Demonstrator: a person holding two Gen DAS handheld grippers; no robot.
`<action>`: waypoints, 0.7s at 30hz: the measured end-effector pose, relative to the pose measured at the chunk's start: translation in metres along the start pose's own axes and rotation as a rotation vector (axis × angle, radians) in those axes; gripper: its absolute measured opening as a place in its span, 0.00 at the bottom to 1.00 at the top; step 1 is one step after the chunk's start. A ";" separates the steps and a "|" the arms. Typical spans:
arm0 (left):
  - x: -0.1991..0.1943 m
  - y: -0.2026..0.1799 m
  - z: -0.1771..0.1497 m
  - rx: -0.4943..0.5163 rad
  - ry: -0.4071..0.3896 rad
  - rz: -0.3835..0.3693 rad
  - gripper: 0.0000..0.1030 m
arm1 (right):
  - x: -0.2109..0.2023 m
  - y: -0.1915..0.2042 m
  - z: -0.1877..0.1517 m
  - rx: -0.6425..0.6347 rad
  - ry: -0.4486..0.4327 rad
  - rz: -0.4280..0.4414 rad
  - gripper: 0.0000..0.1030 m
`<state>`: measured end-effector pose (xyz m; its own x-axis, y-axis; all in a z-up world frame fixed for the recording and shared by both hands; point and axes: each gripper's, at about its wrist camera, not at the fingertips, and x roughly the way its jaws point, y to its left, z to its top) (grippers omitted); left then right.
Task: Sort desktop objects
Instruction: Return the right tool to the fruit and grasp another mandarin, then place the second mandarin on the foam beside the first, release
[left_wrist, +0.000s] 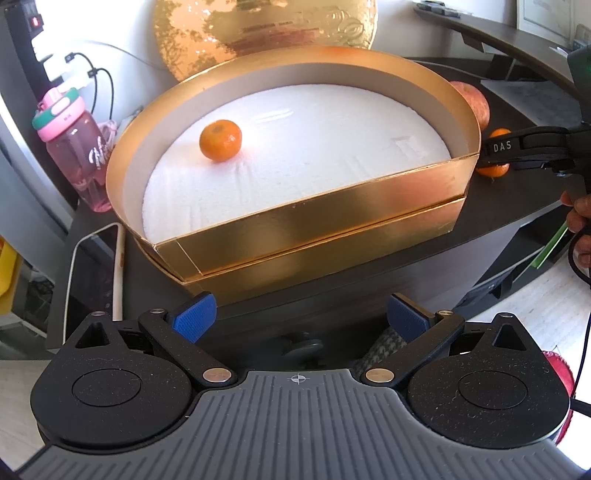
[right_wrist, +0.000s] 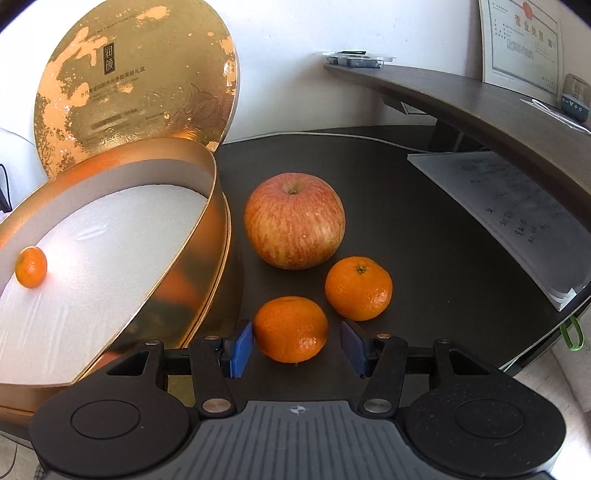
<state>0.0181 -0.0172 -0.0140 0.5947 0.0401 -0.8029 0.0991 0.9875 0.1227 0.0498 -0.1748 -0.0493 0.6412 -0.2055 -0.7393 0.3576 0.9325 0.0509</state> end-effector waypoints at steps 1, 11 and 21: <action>0.000 0.000 0.000 0.000 0.000 -0.001 0.98 | 0.001 0.000 0.000 -0.001 0.003 0.000 0.51; -0.002 0.003 -0.003 -0.009 -0.001 -0.002 0.98 | -0.001 0.003 -0.007 -0.013 0.001 0.005 0.43; -0.008 0.011 -0.009 -0.023 -0.012 -0.016 0.98 | -0.034 0.000 -0.014 0.001 -0.053 -0.007 0.43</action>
<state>0.0068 -0.0056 -0.0118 0.6031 0.0229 -0.7973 0.0902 0.9912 0.0967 0.0178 -0.1638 -0.0336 0.6739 -0.2278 -0.7029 0.3628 0.9307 0.0462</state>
